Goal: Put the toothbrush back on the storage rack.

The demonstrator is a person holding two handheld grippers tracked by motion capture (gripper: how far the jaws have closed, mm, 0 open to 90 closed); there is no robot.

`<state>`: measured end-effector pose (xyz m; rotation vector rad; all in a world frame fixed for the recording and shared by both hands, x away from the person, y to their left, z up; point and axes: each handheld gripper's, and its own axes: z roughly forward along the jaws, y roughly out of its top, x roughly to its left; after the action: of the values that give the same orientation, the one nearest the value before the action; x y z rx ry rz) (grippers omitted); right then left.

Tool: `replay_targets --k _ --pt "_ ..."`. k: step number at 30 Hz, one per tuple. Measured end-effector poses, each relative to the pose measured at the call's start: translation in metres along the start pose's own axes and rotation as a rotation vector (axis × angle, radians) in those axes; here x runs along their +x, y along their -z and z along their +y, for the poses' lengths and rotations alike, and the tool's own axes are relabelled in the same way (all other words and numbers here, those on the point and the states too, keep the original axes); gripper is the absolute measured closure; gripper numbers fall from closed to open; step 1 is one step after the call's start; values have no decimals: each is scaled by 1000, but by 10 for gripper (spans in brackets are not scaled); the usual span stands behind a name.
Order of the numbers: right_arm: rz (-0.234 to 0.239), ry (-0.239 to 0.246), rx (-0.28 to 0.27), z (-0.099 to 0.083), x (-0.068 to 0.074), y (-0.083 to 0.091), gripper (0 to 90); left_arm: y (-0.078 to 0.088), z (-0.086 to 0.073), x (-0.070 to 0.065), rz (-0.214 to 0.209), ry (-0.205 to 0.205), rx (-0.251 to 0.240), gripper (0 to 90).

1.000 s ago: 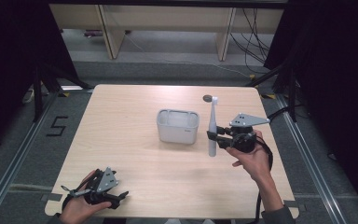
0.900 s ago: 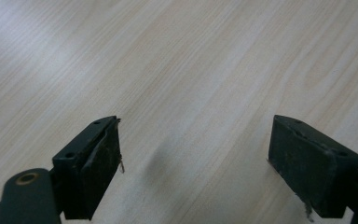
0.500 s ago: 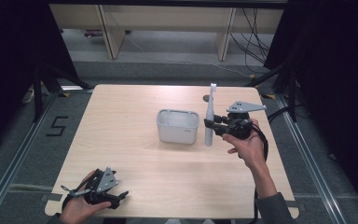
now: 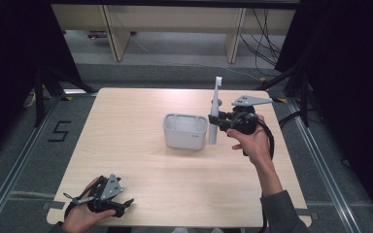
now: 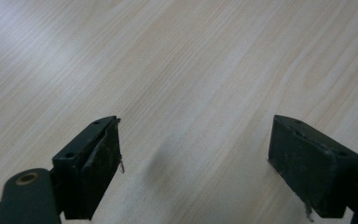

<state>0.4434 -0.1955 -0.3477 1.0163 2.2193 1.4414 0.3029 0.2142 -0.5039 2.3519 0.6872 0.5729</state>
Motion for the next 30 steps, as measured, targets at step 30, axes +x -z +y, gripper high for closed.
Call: replay_targets --k 30 --pt "-28 -74 -36 28 -11 -37 666 0 0 1 -2 3 -3 164"
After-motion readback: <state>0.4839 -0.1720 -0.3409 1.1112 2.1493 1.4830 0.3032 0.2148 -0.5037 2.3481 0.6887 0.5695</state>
